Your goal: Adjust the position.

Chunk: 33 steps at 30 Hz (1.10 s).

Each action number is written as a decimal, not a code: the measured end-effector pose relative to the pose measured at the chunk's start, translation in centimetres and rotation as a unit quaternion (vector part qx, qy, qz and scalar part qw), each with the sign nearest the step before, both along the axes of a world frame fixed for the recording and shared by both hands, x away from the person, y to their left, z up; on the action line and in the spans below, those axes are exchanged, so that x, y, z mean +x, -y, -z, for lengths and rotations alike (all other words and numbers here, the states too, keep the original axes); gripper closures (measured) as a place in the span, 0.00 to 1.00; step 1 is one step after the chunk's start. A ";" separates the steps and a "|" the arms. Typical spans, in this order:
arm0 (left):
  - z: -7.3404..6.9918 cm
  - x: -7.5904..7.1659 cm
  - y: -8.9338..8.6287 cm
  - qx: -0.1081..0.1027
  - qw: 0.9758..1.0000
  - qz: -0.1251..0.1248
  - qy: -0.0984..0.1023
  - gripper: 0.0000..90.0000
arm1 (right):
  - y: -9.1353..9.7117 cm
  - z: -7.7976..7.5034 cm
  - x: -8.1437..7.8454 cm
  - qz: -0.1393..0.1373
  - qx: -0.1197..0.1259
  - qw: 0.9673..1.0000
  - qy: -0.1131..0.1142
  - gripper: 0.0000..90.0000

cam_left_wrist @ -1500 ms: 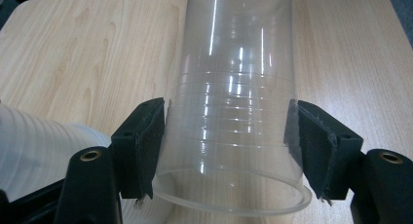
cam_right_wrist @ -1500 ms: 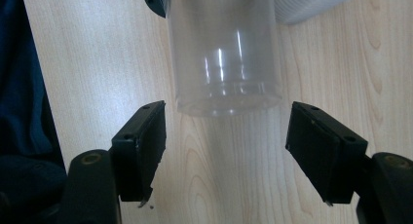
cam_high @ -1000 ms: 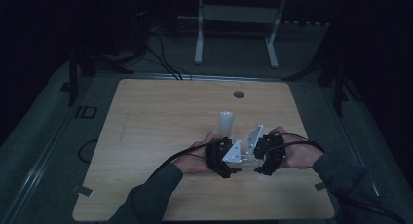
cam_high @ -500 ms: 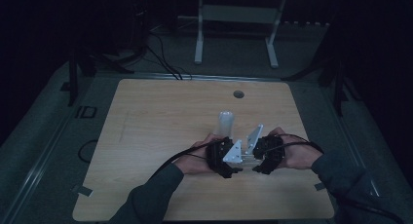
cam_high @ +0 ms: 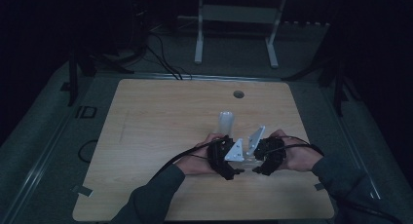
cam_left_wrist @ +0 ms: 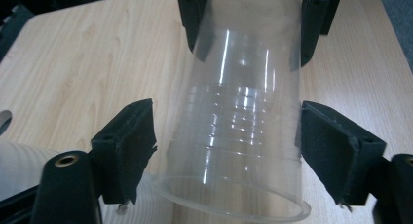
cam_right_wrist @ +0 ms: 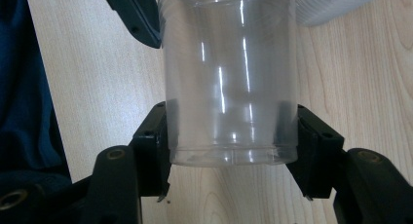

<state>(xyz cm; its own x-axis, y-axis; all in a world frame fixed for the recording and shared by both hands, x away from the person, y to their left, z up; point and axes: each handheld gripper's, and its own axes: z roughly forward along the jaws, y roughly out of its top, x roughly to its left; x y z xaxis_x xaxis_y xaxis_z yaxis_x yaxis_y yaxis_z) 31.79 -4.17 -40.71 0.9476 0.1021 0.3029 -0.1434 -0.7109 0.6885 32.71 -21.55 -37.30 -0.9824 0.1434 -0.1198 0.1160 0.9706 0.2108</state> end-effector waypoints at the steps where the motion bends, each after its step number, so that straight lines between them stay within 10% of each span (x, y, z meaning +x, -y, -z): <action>1: -0.1 0.0 0.0 -0.004 1.000 -0.002 0.000 0.23 | 0.1 0.1 0.0 0.002 -0.001 1.000 0.001 0.46; 17: -1.5 0.1 -0.9 -0.047 0.999 -0.020 0.006 0.27 | 1.3 0.5 0.4 0.051 0.015 0.999 0.012 0.47; 33: -1.9 0.2 -1.7 -0.077 0.996 -0.042 0.012 0.31 | 2.9 0.7 0.6 0.127 0.043 0.990 0.040 0.47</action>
